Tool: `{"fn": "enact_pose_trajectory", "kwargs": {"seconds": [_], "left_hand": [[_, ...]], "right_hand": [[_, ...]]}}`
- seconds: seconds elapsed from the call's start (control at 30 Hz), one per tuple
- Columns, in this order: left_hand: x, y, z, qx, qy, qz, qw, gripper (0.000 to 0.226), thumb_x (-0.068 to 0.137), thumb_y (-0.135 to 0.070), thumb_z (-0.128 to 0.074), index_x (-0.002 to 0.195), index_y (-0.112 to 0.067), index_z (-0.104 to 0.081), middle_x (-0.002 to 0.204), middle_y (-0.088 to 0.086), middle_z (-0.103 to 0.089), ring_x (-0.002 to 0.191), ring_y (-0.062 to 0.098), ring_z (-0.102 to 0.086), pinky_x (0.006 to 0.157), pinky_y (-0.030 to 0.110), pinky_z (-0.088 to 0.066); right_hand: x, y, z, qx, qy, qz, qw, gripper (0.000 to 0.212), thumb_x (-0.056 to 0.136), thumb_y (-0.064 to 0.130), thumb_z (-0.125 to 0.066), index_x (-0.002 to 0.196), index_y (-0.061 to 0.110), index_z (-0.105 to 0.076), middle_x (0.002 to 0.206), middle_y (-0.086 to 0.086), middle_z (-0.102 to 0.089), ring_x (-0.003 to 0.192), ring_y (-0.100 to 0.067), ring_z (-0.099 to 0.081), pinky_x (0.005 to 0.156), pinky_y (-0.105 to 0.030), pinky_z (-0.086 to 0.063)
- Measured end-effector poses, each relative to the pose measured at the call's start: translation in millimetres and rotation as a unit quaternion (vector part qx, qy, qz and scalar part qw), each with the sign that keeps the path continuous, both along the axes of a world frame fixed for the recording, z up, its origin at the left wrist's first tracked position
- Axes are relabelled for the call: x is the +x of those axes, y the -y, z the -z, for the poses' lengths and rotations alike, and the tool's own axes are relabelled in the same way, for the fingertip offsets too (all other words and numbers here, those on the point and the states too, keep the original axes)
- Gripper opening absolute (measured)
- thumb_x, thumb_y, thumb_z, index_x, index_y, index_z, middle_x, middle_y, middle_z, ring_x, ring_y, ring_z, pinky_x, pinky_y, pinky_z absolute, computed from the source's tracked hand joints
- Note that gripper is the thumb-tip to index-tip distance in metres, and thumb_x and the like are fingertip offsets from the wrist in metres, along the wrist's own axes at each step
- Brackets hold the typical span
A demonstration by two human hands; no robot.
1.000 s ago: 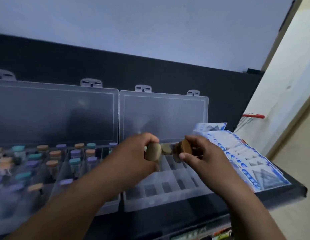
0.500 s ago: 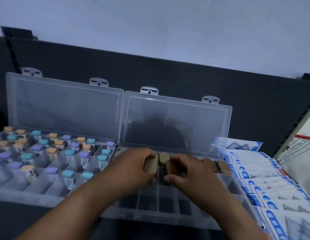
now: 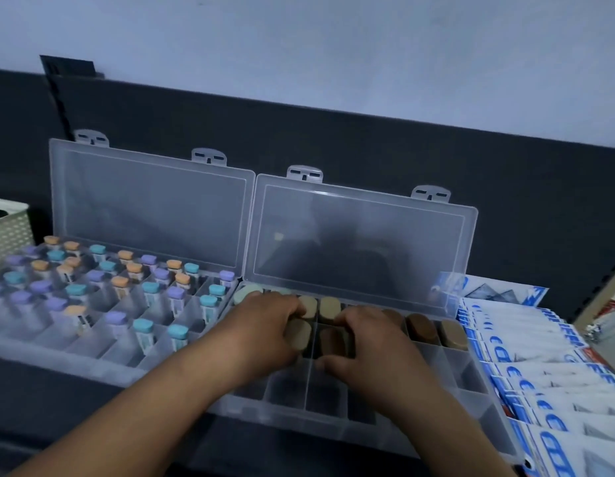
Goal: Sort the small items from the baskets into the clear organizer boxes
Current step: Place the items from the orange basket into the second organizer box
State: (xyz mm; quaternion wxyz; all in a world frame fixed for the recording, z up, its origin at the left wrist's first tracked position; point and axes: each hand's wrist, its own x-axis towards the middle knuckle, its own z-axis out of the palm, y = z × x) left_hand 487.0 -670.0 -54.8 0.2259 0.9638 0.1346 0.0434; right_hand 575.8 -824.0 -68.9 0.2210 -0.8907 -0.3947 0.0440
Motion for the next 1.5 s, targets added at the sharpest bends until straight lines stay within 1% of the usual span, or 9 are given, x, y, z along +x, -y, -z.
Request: {"fn": "enact_pose_trajectory", "kwargs": {"seconds": [0.27, 0.4, 0.5, 0.63, 0.8, 1.0, 1.07, 1.17, 1.5], "left_hand": [[-18.6, -4.7, 2.3, 0.044, 0.052, -0.021, 0.997, 0.034, 0.075, -0.036, -0.070, 0.106, -0.036, -0.056, 0.106, -0.011, -0.055, 0.104, 0.012, -0.049, 0.091, 0.034, -0.045], [-46.0, -21.0, -0.7, 0.118, 0.116, -0.025, 0.986, 0.034, 0.076, -0.041, -0.066, 0.108, -0.035, -0.055, 0.110, -0.010, -0.054, 0.112, 0.017, -0.049, 0.092, 0.033, -0.041], [-82.7, -42.0, -8.7, 0.187, 0.146, -0.056, 0.970, 0.057, 0.074, -0.039, -0.071, 0.127, -0.023, -0.055, 0.131, 0.003, -0.053, 0.124, 0.026, -0.046, 0.103, 0.037, -0.035], [-144.7, -78.9, -18.0, 0.243, 0.090, -0.120, 0.958, 0.069, 0.087, -0.046, -0.056, 0.147, -0.030, -0.024, 0.157, -0.002, -0.016, 0.145, 0.020, -0.011, 0.115, 0.035, -0.010], [-250.8, -132.8, -32.1, 0.259, 0.060, -0.192, 0.945, 0.076, 0.088, -0.056, -0.048, 0.150, -0.031, -0.011, 0.160, -0.003, -0.004, 0.147, 0.018, -0.002, 0.117, 0.036, -0.006], [-383.5, -190.8, -44.1, 0.281, 0.035, -0.261, 0.923, 0.080, 0.088, -0.061, -0.046, 0.151, -0.030, -0.007, 0.160, -0.001, -0.002, 0.147, 0.019, -0.001, 0.117, 0.037, -0.007], [-421.7, -207.6, -44.1, 0.278, 0.029, -0.281, 0.918, 0.080, 0.088, -0.060, -0.046, 0.151, -0.030, -0.007, 0.160, -0.002, -0.002, 0.147, 0.019, 0.001, 0.117, 0.037, -0.005], [-475.9, -234.5, -47.8, 0.279, 0.020, -0.308, 0.909, 0.081, 0.088, -0.061, -0.047, 0.151, -0.030, -0.007, 0.160, -0.003, -0.003, 0.147, 0.018, 0.001, 0.117, 0.036, -0.005], [-544.2, -328.8, -55.7, 0.242, -0.007, -0.356, 0.903, 0.082, 0.086, -0.064, -0.045, 0.151, -0.033, -0.005, 0.160, -0.005, -0.004, 0.147, 0.016, 0.000, 0.117, 0.036, -0.005]], "right_hand": [[-15.9, -2.2, -4.2, 0.025, 0.030, -0.012, 0.999, 0.044, 0.082, 0.050, -0.065, 0.119, 0.034, -0.049, 0.108, 0.015, -0.043, 0.101, -0.005, -0.043, 0.090, -0.023, -0.038], [-37.5, -16.2, -12.2, 0.018, 0.071, -0.039, 0.997, 0.055, 0.085, 0.049, -0.061, 0.134, 0.030, -0.043, 0.129, 0.011, -0.042, 0.119, -0.010, -0.041, 0.104, -0.029, -0.035], [-60.5, -39.6, -19.1, -0.003, 0.109, -0.060, 0.992, 0.067, 0.086, 0.051, -0.059, 0.144, 0.029, -0.034, 0.149, 0.006, -0.031, 0.137, -0.017, -0.029, 0.116, -0.035, -0.023], [-103.3, -83.2, -29.5, -0.027, 0.138, -0.098, 0.985, 0.074, 0.089, 0.055, -0.052, 0.151, 0.031, -0.019, 0.159, 0.005, -0.014, 0.146, -0.017, -0.011, 0.120, -0.036, -0.011], [-181.1, -154.5, -38.2, -0.036, 0.141, -0.160, 0.976, 0.074, 0.090, 0.062, -0.042, 0.152, 0.032, -0.015, 0.161, 0.005, -0.010, 0.148, -0.017, -0.008, 0.120, -0.039, -0.011], [-284.4, -245.3, -50.3, -0.009, 0.145, -0.215, 0.966, 0.089, 0.072, 0.068, -0.027, 0.152, 0.029, -0.019, 0.161, 0.001, -0.016, 0.148, -0.017, -0.013, 0.119, -0.039, -0.015], [-315.3, -268.0, -51.3, 0.011, 0.130, -0.229, 0.965, 0.086, 0.078, 0.071, -0.032, 0.152, 0.028, -0.020, 0.160, 0.000, -0.017, 0.148, -0.018, -0.011, 0.119, -0.039, -0.013], [-358.1, -304.3, -54.8, 0.025, 0.112, -0.253, 0.961, 0.073, 0.091, 0.056, -0.048, 0.152, 0.028, -0.018, 0.161, 0.002, -0.014, 0.147, -0.016, -0.010, 0.119, -0.039, -0.013], [-421.4, -417.4, -69.5, 0.012, 0.104, -0.301, 0.948, 0.070, 0.093, 0.052, -0.048, 0.152, 0.031, -0.017, 0.161, 0.005, -0.012, 0.147, -0.012, -0.006, 0.120, -0.037, -0.009]]}}
